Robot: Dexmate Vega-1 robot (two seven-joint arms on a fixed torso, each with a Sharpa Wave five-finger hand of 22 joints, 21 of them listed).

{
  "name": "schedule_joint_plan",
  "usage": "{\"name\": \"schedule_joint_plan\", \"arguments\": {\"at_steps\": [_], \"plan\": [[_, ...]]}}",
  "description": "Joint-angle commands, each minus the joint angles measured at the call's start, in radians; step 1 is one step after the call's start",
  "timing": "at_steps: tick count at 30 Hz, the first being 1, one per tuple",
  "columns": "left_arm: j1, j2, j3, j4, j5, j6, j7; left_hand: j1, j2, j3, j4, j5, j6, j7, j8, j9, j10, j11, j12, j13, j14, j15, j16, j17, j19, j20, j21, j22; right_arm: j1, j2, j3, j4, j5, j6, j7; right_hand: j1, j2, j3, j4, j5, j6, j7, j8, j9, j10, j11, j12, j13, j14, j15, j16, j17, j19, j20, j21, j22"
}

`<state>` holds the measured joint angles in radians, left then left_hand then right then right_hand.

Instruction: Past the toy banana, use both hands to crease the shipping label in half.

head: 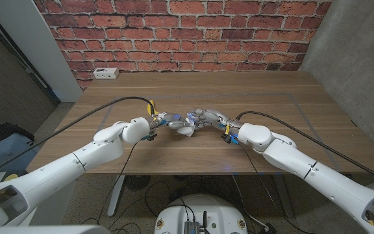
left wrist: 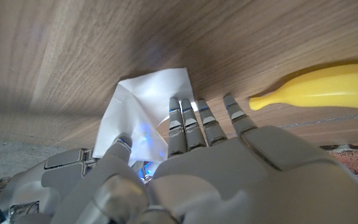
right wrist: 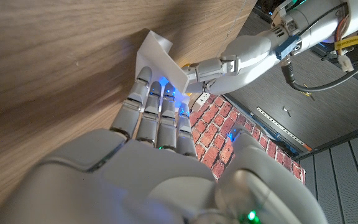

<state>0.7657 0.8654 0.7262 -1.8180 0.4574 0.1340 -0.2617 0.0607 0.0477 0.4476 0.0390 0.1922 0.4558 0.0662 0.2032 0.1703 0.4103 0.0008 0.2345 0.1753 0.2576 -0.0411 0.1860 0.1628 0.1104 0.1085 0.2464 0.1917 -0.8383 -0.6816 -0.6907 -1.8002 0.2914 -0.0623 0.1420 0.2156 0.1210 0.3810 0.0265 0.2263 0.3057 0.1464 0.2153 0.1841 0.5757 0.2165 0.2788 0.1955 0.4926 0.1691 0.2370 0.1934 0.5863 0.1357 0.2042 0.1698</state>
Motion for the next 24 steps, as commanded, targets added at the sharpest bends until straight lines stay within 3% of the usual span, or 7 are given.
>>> {"name": "schedule_joint_plan", "arguments": {"at_steps": [1,6,9,12,17,20,24], "plan": [[0.008,0.008,-0.002,-0.007,-0.025,-0.006,-0.004,-0.014,0.001,-0.001,0.004,0.005,-0.005,-0.007,-0.006,0.001,0.017,0.015,-0.005,0.005,-0.001,0.001,-0.004,0.004,-0.006,0.004,-0.006,0.001,0.029,0.014,-0.014,0.021,-0.012,0.017,0.035,-0.001,0.000,0.002,0.006,0.006,0.012,0.031,0.001,0.001,0.005,0.001,0.002,0.002,0.014,-0.003,-0.002,0.001,0.019,0.003,0.010,0.004],[0.020,0.015,-0.012,-0.010,-0.056,-0.016,-0.006,-0.014,-0.004,-0.004,0.005,0.007,0.012,-0.004,-0.004,0.001,0.024,0.018,-0.006,0.005,0.003,0.006,-0.004,0.004,0.002,0.010,-0.005,0.001,0.053,0.026,-0.031,0.040,-0.018,0.008,0.061,0.012,0.007,0.015,-0.002,0.008,0.009,0.026,-0.010,0.000,-0.040,-0.025,-0.029,0.000,-0.013,-0.017,-0.027,-0.003,0.026,-0.004,0.006,0.005],[0.034,0.020,-0.032,0.005,-0.117,-0.066,0.007,-0.010,-0.006,-0.006,0.004,0.010,0.050,-0.005,0.004,0.001,0.048,0.013,-0.002,0.006,0.025,0.009,0.001,0.004,0.016,0.017,-0.002,0.000,0.058,0.031,-0.036,0.047,-0.024,0.000,0.060,0.023,0.006,0.028,-0.011,0.008,-0.010,0.001,-0.023,0.001,-0.155,-0.027,-0.087,-0.002,-0.114,-0.016,-0.061,-0.004,-0.042,0.002,-0.016,0.004],[0.050,0.039,-0.055,-0.018,-0.152,-0.071,0.007,0.020,0.003,0.005,-0.012,0.020,0.080,-0.092,-0.011,0.003,0.036,0.056,-0.024,0.007,0.055,0.059,-0.002,0.006,0.026,0.043,-0.008,-0.001,0.054,0.030,-0.033,0.040,-0.029,-0.011,0.045,0.026,0.002,0.033,-0.017,0.009,-0.043,-0.032,-0.032,0.001,-0.232,-0.029,-0.103,-0.002,-0.181,-0.016,-0.063,-0.005,-0.088,0.001,-0.022,0.004],[0.086,0.084,-0.049,-0.130,0.034,0.034,0.082,0.201,-0.034,0.049,-0.163,-0.002,0.014,-0.086,-0.023,0.010,-0.057,0.000,-0.041,0.018,-0.053,0.045,-0.009,0.012,-0.045,0.062,-0.038,0.003,0.028,0.019,-0.015,0.007,-0.045,-0.023,-0.012,0.029,-0.003,0.035,-0.023,0.010,-0.067,-0.043,-0.035,0.001,-0.295,-0.034,-0.108,-0.003,-0.219,-0.011,-0.062,-0.006,-0.107,0.008,-0.021,0.003],[0.088,0.091,-0.037,-0.164,0.127,0.084,0.083,0.259,-0.039,0.063,-0.199,-0.009,-0.040,-0.114,-0.027,0.012,-0.090,-0.036,-0.041,0.021,-0.082,0.028,-0.009,0.013,-0.066,0.065,-0.042,0.004,0.002,0.015,0.001,-0.013,-0.053,-0.019,-0.058,0.032,-0.006,0.037,-0.027,0.010,-0.083,-0.040,-0.038,0.001,-0.316,-0.041,-0.108,-0.003,-0.229,-0.013,-0.061,-0.007,-0.109,0.009,-0.019,0.003],[0.089,0.095,-0.038,-0.182,0.172,0.110,0.065,0.268,-0.057,0.055,-0.202,-0.013,-0.090,-0.111,-0.033,0.012,-0.119,-0.029,-0.043,0.022,-0.111,0.036,-0.012,0.013,-0.082,0.074,-0.044,0.005,-0.021,0.005,0.017,-0.038,-0.057,-0.025,-0.092,0.032,-0.006,0.038,-0.029,0.009,-0.065,-0.033,-0.028,0.001,-0.298,-0.032,-0.095,-0.003,-0.216,-0.015,-0.052,-0.007,-0.096,0.008,-0.011,0.004]]}}
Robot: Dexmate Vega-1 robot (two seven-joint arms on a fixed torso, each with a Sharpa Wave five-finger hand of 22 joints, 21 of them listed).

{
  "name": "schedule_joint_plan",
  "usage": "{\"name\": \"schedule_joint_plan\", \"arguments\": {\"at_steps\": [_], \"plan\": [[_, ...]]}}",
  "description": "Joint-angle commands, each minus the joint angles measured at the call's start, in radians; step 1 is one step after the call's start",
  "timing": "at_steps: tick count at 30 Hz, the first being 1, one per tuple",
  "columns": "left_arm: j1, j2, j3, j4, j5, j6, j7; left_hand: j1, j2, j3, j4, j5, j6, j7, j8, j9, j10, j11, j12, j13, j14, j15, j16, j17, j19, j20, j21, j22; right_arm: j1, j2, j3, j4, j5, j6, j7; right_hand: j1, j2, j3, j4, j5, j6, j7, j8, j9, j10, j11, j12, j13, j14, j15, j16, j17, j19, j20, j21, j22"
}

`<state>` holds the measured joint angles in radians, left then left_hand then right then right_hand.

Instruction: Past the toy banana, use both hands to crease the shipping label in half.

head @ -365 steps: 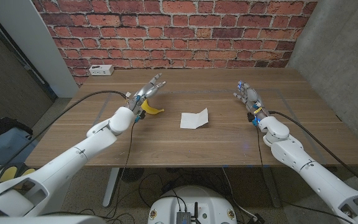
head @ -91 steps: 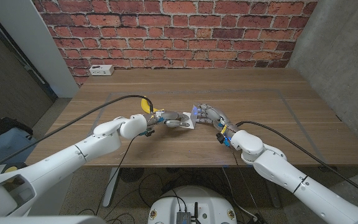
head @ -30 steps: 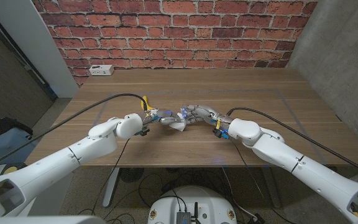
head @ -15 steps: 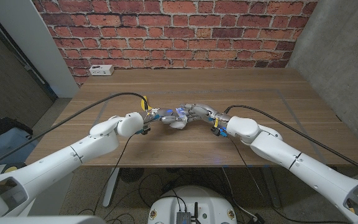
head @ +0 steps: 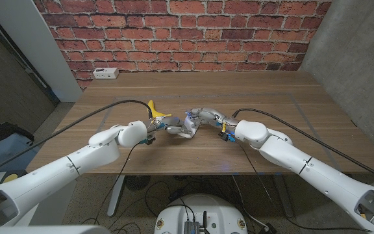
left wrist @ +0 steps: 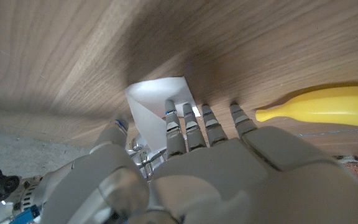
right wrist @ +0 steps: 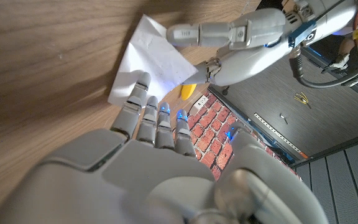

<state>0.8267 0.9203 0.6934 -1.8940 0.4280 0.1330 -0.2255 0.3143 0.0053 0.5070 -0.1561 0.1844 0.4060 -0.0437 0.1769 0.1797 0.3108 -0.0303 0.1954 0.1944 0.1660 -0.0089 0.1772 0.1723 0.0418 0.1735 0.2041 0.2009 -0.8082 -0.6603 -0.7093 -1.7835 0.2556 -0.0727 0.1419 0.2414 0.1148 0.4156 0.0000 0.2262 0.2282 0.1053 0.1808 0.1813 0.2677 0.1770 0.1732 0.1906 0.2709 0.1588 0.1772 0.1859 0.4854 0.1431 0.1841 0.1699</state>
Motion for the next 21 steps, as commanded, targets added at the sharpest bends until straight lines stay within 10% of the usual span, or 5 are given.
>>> {"name": "schedule_joint_plan", "arguments": {"at_steps": [1,14,17,18,21], "plan": [[0.028,0.041,-0.005,-0.111,0.216,0.118,0.026,0.014,-0.019,-0.007,-0.006,-0.005,-0.049,-0.001,-0.008,0.002,-0.021,0.003,-0.004,0.003,-0.021,0.003,-0.003,0.004,-0.012,0.008,0.000,-0.004,-0.056,-0.019,0.038,-0.059,-0.022,-0.017,-0.097,0.006,0.000,0.004,-0.003,0.009,0.018,0.010,0.009,0.004,0.017,0.011,0.014,0.002,0.013,-0.007,0.012,0.000,0.009,0.002,0.011,0.004],[0.028,0.022,-0.012,-0.112,0.236,0.126,-0.033,0.015,-0.060,-0.036,0.003,0.002,-0.013,0.039,0.015,0.001,0.018,0.002,0.019,0.001,0.024,-0.034,0.015,0.001,0.040,-0.028,0.023,-0.002,-0.061,-0.034,0.033,-0.103,-0.060,-0.067,-0.122,-0.011,0.010,0.021,0.007,0.010,0.267,0.045,0.055,0.005,0.316,0.039,0.075,0.002,0.288,0.024,0.068,0.005,0.215,0.005,0.053,0.006],[0.036,0.026,-0.020,-0.113,0.229,0.104,-0.009,0.012,-0.061,-0.041,0.007,0.002,-0.001,0.044,0.018,0.000,0.031,0.002,0.022,0.000,0.038,-0.034,0.017,0.001,0.045,-0.032,0.025,-0.001,-0.061,-0.039,0.036,-0.114,-0.058,-0.085,-0.123,-0.012,0.006,0.021,0.007,0.012,0.282,0.041,0.056,0.004,0.328,0.041,0.074,0.002,0.304,0.032,0.069,0.004,0.230,0.012,0.055,0.006],[0.040,0.027,-0.023,-0.116,0.231,0.101,-0.001,0.010,-0.059,-0.044,0.013,0.004,0.034,0.010,0.026,-0.001,0.051,0.000,0.028,-0.001,0.048,-0.041,0.016,0.000,0.048,-0.036,0.027,0.000,-0.063,-0.039,0.038,-0.115,-0.056,-0.085,-0.124,-0.013,0.005,0.021,0.007,0.012,0.282,0.037,0.054,0.004,0.331,0.042,0.073,0.002,0.306,0.033,0.068,0.004,0.234,0.013,0.055,0.006],[0.040,0.024,-0.021,-0.125,0.246,0.116,-0.013,0.014,-0.061,-0.059,0.019,0.009,0.203,0.007,0.053,-0.002,0.159,-0.051,0.053,-0.004,0.128,-0.083,0.023,-0.001,0.082,-0.058,0.038,0.000,-0.063,-0.043,0.038,-0.121,-0.059,-0.091,-0.125,-0.012,0.000,0.025,0.004,0.017,0.256,0.031,0.033,0.004,0.289,0.040,0.043,0.001,0.277,0.026,0.043,0.003,0.230,0.013,0.045,0.006]]}}
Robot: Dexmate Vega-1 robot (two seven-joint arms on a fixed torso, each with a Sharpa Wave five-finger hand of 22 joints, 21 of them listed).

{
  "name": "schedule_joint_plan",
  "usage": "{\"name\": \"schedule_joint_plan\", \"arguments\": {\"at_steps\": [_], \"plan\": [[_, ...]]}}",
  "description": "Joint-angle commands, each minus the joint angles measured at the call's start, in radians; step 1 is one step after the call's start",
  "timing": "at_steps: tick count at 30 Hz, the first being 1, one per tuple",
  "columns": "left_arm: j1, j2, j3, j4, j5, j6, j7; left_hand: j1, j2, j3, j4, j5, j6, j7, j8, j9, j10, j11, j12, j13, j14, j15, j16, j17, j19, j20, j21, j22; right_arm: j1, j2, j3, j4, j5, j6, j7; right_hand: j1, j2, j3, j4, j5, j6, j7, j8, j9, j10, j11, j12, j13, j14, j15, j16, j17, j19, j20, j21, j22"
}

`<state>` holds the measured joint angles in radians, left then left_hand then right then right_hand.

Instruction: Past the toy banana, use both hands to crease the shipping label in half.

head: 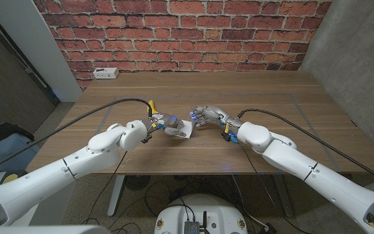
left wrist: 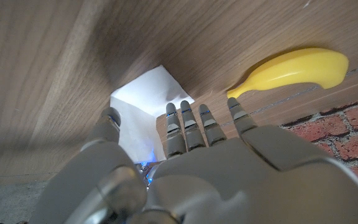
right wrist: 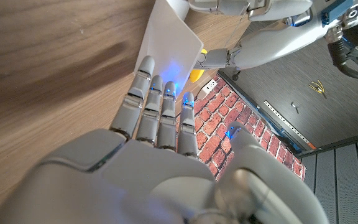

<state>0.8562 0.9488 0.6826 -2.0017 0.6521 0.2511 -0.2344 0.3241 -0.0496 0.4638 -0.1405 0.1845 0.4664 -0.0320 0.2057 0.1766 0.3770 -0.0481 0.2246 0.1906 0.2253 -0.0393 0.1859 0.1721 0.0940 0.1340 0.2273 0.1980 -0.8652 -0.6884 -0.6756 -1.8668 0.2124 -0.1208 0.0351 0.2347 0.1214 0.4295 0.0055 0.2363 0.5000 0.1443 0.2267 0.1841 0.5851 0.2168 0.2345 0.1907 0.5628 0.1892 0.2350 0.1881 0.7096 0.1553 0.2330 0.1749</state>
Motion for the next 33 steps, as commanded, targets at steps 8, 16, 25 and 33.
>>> {"name": "schedule_joint_plan", "arguments": {"at_steps": [8,16,25,33], "plan": [[-0.009,-0.019,0.008,0.009,0.000,-0.016,-0.062,-0.041,-0.003,-0.036,0.032,0.008,0.147,0.043,-0.004,-0.001,0.102,-0.020,0.008,-0.002,0.096,-0.054,0.006,0.001,0.043,-0.027,0.018,0.004,-0.010,-0.020,0.008,-0.046,-0.011,-0.041,-0.015,-0.017,-0.012,0.010,0.002,0.010,0.009,0.007,-0.020,0.002,0.042,0.001,-0.010,0.003,0.058,0.009,-0.005,0.003,0.051,0.005,0.000,0.002],[-0.026,-0.033,0.023,0.024,-0.011,-0.009,-0.108,-0.067,0.003,-0.046,0.048,0.009,0.175,0.057,-0.005,-0.002,0.136,-0.016,0.010,-0.004,0.131,-0.055,0.010,-0.001,0.059,-0.049,0.023,0.005,-0.017,-0.014,0.012,-0.040,0.003,-0.028,-0.017,-0.025,-0.017,0.009,0.003,0.009,-0.072,-0.009,-0.052,0.002,-0.005,0.002,-0.042,0.002,0.106,0.018,-0.012,0.004,0.092,0.020,0.002,0.003],[-0.036,-0.038,0.026,0.044,-0.026,-0.024,-0.104,-0.079,0.004,-0.052,0.053,0.010,0.180,0.049,-0.008,-0.002,0.140,-0.023,0.006,-0.004,0.134,-0.056,0.006,-0.002,0.060,-0.053,0.023,0.005,-0.021,0.004,0.015,-0.026,0.029,-0.042,-0.028,-0.018,-0.019,0.021,-0.012,0.006,-0.342,-0.013,-0.059,0.000,-0.108,0.003,-0.050,0.000,0.037,0.016,-0.049,0.004,0.075,0.019,-0.025,0.003],[-0.051,-0.045,0.032,0.065,-0.037,-0.038,-0.105,-0.089,0.009,-0.055,0.059,0.012,0.161,0.050,-0.020,-0.003,0.126,-0.014,-0.006,-0.004,0.130,-0.053,0.000,-0.003,0.059,-0.051,0.022,0.005,0.011,0.020,-0.008,0.013,0.059,-0.053,0.024,-0.033,-0.035,0.009,-0.019,0.000,-0.458,-0.009,-0.047,0.001,-0.053,0.003,-0.029,0.001,0.082,0.021,-0.031,0.007,0.095,0.026,-0.025,0.003]]}}
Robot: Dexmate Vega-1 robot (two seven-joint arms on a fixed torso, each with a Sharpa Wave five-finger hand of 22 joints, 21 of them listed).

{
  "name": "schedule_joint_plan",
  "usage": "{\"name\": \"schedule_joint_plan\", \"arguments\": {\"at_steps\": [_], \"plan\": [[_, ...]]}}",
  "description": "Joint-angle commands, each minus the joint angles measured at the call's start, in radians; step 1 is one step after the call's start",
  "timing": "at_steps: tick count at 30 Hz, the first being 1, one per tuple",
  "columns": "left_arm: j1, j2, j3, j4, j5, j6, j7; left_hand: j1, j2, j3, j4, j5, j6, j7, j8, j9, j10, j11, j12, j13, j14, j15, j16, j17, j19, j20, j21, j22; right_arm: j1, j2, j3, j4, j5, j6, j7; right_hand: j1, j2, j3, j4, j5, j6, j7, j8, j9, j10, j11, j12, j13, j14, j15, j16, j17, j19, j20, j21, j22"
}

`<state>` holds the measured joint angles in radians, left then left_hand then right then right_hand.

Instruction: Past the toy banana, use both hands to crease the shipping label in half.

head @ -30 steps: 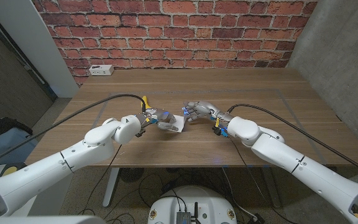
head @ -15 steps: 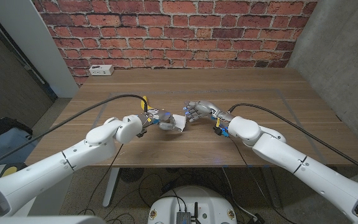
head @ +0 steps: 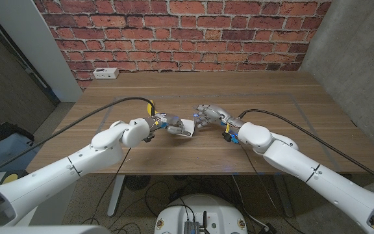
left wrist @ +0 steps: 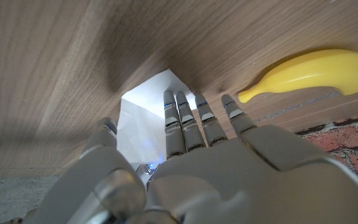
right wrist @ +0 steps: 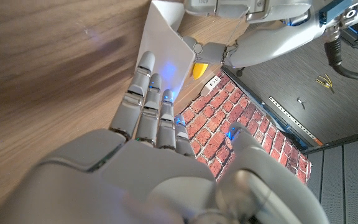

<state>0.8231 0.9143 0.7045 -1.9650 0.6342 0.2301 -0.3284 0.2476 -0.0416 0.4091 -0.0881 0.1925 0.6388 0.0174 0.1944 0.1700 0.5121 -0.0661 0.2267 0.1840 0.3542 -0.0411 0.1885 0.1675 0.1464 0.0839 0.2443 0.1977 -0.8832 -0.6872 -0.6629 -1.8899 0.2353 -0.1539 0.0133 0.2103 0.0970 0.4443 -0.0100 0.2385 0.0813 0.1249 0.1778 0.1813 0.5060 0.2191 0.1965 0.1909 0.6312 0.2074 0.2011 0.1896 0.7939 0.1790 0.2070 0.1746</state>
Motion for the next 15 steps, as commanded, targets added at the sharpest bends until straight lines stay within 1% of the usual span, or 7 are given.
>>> {"name": "schedule_joint_plan", "arguments": {"at_steps": [1,2,3,5,9,10,15], "plan": [[-0.021,-0.012,0.011,0.031,-0.020,-0.017,-0.014,-0.013,0.002,0.000,0.007,0.004,-0.012,0.001,-0.008,0.004,-0.008,0.008,-0.008,0.002,0.001,-0.052,-0.003,0.002,0.007,-0.001,0.005,0.006,0.036,0.019,-0.025,0.040,0.040,-0.028,0.057,-0.010,-0.013,-0.008,-0.005,-0.003,-0.052,0.017,-0.001,0.004,0.027,0.001,0.008,0.001,0.011,0.005,0.001,0.005,0.010,0.005,0.001,0.003],[-0.023,-0.013,0.013,0.033,-0.021,-0.018,-0.016,-0.016,0.004,-0.001,0.009,0.005,-0.022,0.003,-0.013,0.004,-0.011,0.009,-0.010,0.002,0.000,-0.050,-0.004,0.002,0.007,0.000,0.005,0.006,0.043,0.019,-0.031,0.041,0.037,-0.035,0.062,-0.011,-0.014,-0.009,-0.004,-0.003,-0.055,0.015,-0.001,0.004,0.028,0.001,0.008,0.001,0.012,0.006,0.002,0.005,0.009,0.009,0.000,0.003],[-0.025,-0.014,0.014,0.036,-0.022,-0.019,-0.016,-0.018,0.006,-0.001,0.010,0.005,-0.027,0.003,-0.015,0.004,-0.016,0.013,-0.013,0.002,0.000,-0.048,-0.004,0.002,0.008,-0.001,0.005,0.006,0.047,0.020,-0.034,0.043,0.037,-0.041,0.064,-0.019,-0.014,-0.017,-0.001,-0.003,-0.058,0.012,0.003,0.004,0.042,0.001,0.012,0.002,0.041,0.010,0.014,0.010,0.008,0.012,-0.001,0.003],[-0.029,-0.016,0.017,0.041,-0.024,-0.021,-0.019,-0.021,0.009,-0.002,0.013,0.005,-0.034,0.006,-0.017,0.004,-0.021,0.021,-0.016,0.002,-0.002,-0.045,-0.006,0.002,0.008,-0.001,0.005,0.006,0.054,0.023,-0.039,0.053,0.043,-0.037,0.077,-0.021,-0.016,-0.019,-0.001,-0.003,-0.057,0.011,0.005,0.004,0.046,0.001,0.013,0.002,0.044,0.011,0.015,0.010,0.010,0.014,0.000,0.003],[-0.035,-0.018,0.019,0.048,-0.030,-0.025,-0.021,-0.025,0.012,-0.002,0.016,0.005,-0.037,0.009,-0.017,0.003,-0.021,0.020,-0.018,0.001,-0.003,-0.044,-0.007,0.002,0.010,-0.002,0.005,0.006,0.065,0.026,-0.046,0.063,0.043,-0.039,0.083,-0.024,-0.018,-0.023,0.001,-0.003,-0.056,0.013,0.006,0.004,0.052,0.001,0.014,0.003,0.048,0.011,0.015,0.011,0.005,0.017,-0.002,0.004],[-0.035,-0.017,0.020,0.048,-0.030,-0.026,-0.019,-0.025,0.012,-0.002,0.016,0.005,-0.037,0.009,-0.017,0.003,-0.022,0.019,-0.018,0.001,-0.003,-0.044,-0.007,0.002,0.010,-0.003,0.005,0.006,0.067,0.026,-0.047,0.065,0.042,-0.037,0.086,-0.029,-0.027,-0.031,-0.001,-0.002,-0.058,0.010,0.007,0.004,0.053,0.002,0.012,0.003,0.021,0.008,0.002,0.009,-0.002,0.019,-0.005,0.004],[-0.038,-0.018,0.022,0.050,-0.033,-0.027,-0.019,-0.030,0.014,-0.005,0.018,0.005,-0.030,0.000,-0.013,0.003,-0.019,0.008,-0.019,0.001,-0.002,-0.048,-0.007,0.001,0.010,-0.003,0.005,0.006,0.078,0.032,-0.053,0.084,0.047,-0.019,0.102,-0.042,-0.027,-0.041,0.005,0.002,-0.072,0.004,0.007,0.003,0.025,0.001,-0.003,0.001,-0.023,0.005,-0.014,0.009,-0.035,0.016,-0.015,0.003]]}}
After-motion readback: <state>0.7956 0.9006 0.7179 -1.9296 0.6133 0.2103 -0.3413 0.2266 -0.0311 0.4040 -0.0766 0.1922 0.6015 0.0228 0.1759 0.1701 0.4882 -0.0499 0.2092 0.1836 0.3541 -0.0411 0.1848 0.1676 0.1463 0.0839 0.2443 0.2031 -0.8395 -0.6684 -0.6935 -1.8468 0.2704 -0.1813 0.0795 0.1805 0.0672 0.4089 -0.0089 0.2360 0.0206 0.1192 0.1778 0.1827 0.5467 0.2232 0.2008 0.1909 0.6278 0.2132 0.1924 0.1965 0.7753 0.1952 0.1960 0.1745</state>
